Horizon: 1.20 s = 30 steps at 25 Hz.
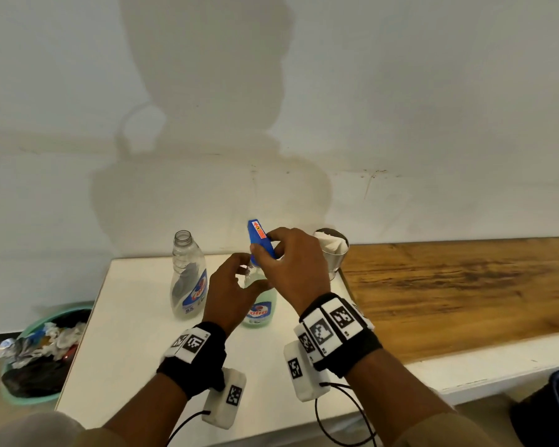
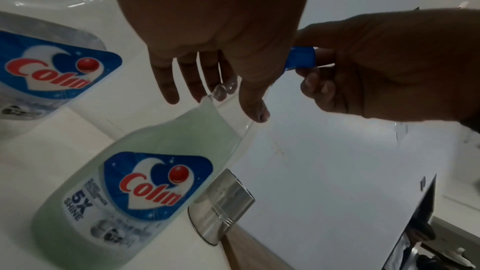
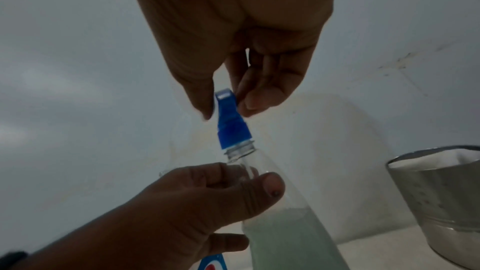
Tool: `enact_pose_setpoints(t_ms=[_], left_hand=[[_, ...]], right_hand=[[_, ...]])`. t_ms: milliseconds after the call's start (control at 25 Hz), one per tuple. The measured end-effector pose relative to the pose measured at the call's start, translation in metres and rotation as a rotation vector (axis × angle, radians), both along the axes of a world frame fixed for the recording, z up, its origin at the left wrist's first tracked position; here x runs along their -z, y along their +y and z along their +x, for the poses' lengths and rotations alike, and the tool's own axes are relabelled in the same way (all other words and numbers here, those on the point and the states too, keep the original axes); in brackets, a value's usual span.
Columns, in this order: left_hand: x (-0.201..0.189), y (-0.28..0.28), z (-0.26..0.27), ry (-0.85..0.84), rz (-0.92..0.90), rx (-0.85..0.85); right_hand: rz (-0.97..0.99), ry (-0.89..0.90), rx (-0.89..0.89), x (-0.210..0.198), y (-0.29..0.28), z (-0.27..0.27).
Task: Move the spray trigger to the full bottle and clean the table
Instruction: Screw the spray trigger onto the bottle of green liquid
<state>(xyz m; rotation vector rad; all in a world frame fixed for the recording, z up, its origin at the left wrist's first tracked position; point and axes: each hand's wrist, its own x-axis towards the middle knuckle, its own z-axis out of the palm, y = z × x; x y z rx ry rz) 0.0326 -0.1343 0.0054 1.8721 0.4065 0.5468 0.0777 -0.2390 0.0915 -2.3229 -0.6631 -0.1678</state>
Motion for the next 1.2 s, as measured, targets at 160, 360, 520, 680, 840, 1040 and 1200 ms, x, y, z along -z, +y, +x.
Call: enact_pose_setpoints(t_ms=[160, 360, 520, 680, 840, 1040, 1200], left_hand=[[0.004, -0.004, 0.002, 0.026, 0.059, 0.010], [0.004, -0.001, 0.001, 0.104, 0.025, 0.151], [0.001, -0.007, -0.002, 0.053, 0.058, 0.045], [-0.004, -0.017, -0.005, 0.157, 0.230, -0.117], [-0.011, -0.014, -0.006, 0.195, 0.277, -0.068], [-0.006, 0.000, 0.001, 0.143, -0.008, 0.206], [-0.001, 0.002, 0.002, 0.117, -0.061, 0.284]], right_hand=[[0.128, 0.144, -0.101, 0.017, -0.011, 0.005], [0.388, 0.425, -0.142, 0.033, -0.011, 0.013], [0.438, 0.377, -0.035, 0.044, -0.007, 0.013], [0.539, 0.332, 0.065, 0.053, 0.003, 0.001], [0.490, 0.350, -0.008, 0.052, -0.001, 0.007], [0.327, 0.392, -0.212, 0.051, -0.012, 0.022], [0.269, 0.485, -0.261, 0.058, -0.009, 0.020]])
